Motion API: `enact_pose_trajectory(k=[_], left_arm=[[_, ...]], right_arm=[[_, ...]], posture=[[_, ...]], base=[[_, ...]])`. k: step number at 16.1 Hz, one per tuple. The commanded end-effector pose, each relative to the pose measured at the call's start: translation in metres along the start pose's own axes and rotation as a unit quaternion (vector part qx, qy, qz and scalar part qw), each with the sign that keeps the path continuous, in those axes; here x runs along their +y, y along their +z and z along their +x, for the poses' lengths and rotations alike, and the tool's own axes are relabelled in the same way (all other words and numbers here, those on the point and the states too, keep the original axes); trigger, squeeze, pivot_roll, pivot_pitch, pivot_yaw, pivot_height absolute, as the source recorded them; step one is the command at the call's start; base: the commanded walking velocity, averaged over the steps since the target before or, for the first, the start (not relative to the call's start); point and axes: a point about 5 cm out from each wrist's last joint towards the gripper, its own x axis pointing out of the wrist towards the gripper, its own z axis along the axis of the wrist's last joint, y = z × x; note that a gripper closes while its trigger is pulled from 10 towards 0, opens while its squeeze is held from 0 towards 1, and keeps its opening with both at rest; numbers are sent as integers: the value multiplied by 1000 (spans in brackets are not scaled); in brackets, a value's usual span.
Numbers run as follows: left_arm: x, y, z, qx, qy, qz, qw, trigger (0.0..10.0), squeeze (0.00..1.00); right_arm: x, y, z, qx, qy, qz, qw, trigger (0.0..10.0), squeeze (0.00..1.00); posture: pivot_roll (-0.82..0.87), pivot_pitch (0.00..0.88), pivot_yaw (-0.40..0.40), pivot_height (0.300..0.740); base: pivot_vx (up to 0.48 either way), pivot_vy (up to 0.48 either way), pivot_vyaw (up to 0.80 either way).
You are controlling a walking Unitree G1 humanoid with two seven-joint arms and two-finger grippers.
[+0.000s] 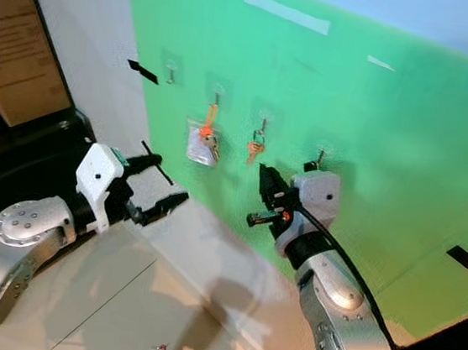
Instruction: Hang keys on a hook
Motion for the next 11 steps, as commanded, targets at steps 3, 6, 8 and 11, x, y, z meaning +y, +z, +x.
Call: enact_pose_trajectory(k=[3,6,8,11], left_arm=[[4,-2,-3,5,33,0,999,10000,0],[2,-4,-3,4,47,-2,999,10000,0],[1,-4,-3,4,48,-5,999,10000,0],[0,-6,-4,7,50,-8,999,10000,0]], right_arm=[[2,-10,1,25,-1,7,1000,10000,0],[-2,-15,2,35,-17,7,999,10000,0],[-4,-18,0,40,-25,12,999,10000,0],[-6,-22,-1,46,-32,5,998,10000,0]], posture=[[-123,0,16,732],[-117,0,10,732],[-117,0,6,732],[-119,0,3,732]], base=[[0,110,0],[0,339,0],[0,356,0],[0,356,0]])
